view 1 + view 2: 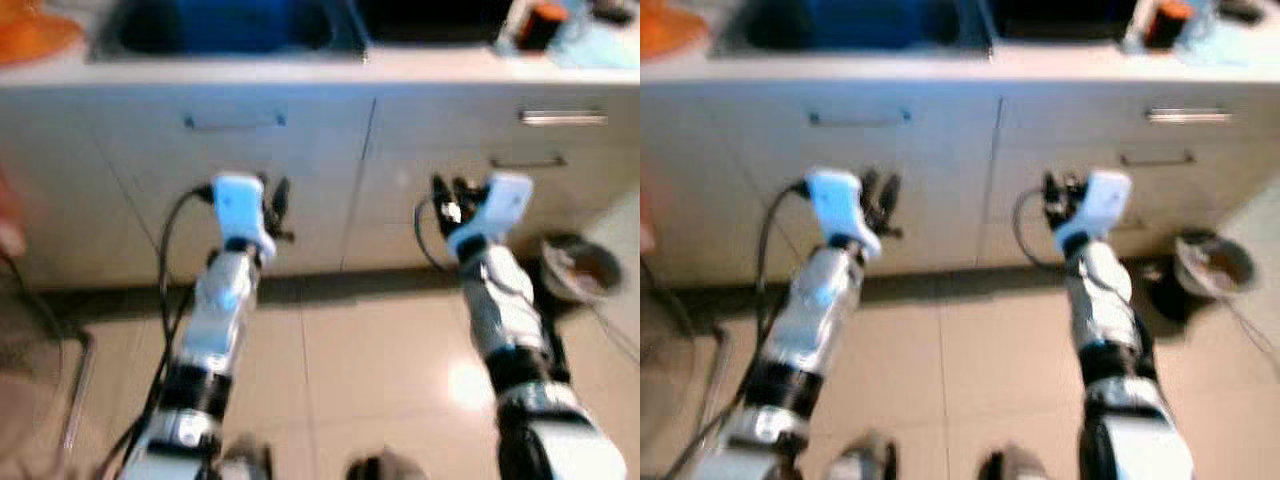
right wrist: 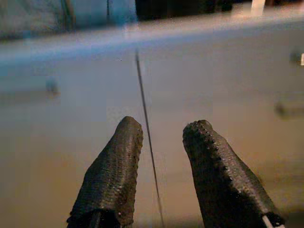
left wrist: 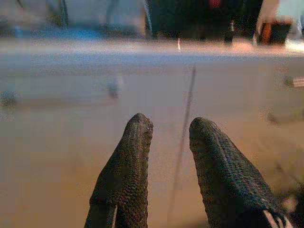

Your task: Kitchen organization

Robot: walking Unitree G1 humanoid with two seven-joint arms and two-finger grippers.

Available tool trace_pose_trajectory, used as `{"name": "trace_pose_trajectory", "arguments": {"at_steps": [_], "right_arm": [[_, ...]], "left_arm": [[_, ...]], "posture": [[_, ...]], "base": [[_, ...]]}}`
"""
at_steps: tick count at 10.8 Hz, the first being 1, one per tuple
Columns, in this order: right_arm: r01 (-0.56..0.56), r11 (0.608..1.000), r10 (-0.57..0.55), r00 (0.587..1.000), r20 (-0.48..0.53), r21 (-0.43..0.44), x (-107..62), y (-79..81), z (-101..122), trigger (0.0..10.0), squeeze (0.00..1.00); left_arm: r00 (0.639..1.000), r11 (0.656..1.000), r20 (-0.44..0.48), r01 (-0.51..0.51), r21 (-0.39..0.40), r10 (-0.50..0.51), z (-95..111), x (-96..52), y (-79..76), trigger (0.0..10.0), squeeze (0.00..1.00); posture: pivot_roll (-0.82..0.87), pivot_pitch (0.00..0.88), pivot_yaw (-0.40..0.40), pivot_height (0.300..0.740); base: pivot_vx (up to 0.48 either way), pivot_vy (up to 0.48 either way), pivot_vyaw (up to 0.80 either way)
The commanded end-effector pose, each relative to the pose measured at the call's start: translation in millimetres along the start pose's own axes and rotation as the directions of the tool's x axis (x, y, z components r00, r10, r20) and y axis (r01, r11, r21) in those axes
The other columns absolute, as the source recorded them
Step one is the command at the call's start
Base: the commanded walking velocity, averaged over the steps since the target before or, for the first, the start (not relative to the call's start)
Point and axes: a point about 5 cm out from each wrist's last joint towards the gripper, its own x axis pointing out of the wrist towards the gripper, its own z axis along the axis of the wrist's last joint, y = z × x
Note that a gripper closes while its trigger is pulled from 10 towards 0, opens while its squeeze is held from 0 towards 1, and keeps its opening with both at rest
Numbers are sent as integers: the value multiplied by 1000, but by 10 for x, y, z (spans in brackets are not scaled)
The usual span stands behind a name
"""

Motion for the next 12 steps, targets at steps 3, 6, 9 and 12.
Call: {"name": "trace_pose_trajectory", "arguments": {"at_steps": [3,6,9,12], "right_arm": [[9,999,-29,911,-411,-52,-526,-166,-921,10000,0],[2,994,-76,718,-692,-107,-1202,-259,-1530,10000,0],[8,992,-104,582,-806,-123,-1665,-316,-1787,10000,0],[54,990,-137,526,-839,-128,-1874,-364,-1867,10000,0]], "left_arm": [[915,995,-394,-96,-18,81,-1001,-559,240,10000,0],[744,990,-658,-138,18,115,-1599,-1201,294,10000,0],[593,986,-795,-163,35,126,-1893,-1719,251,10000,0],[537,979,-831,-201,37,142,-1974,-1895,213,10000,0]], "posture": [[68,147,-54,723],[70,164,-58,723],[67,177,-66,723],[67,183,-70,723]], "base": [[0,0,0],[0,0,0],[0,0,0],[0,0,0]]}}
